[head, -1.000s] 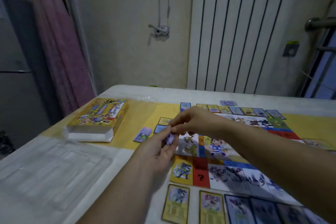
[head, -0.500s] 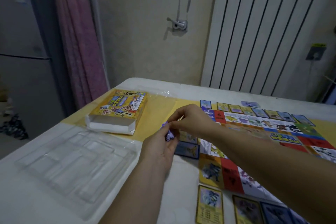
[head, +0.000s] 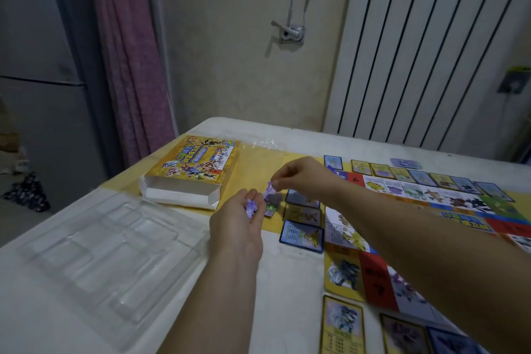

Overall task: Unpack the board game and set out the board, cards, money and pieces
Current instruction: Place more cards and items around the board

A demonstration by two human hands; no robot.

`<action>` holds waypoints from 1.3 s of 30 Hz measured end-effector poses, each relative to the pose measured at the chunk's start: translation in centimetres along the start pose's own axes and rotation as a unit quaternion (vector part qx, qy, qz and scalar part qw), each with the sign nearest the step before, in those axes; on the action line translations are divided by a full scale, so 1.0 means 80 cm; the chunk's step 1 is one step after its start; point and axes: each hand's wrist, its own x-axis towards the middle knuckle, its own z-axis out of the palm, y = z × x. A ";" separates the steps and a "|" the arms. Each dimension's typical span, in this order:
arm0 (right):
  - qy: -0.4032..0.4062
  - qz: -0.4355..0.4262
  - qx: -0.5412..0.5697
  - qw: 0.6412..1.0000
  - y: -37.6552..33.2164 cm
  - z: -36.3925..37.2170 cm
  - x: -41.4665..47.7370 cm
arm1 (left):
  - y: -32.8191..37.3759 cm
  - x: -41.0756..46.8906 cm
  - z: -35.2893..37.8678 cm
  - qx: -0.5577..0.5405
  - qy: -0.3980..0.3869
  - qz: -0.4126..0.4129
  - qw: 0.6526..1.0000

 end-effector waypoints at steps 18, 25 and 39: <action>0.007 -0.067 -0.142 0.988 -0.026 -0.088 -0.188 | -0.070 -0.115 0.030 0.112 -0.159 -0.063 0.979; -0.010 -0.040 -0.153 0.987 0.007 -0.112 -0.287 | -0.136 -0.192 0.024 0.120 -0.156 -0.153 0.968; 0.030 0.075 -0.008 0.997 0.055 -0.126 -0.376 | -0.137 -0.239 0.006 0.160 -0.144 -0.188 0.958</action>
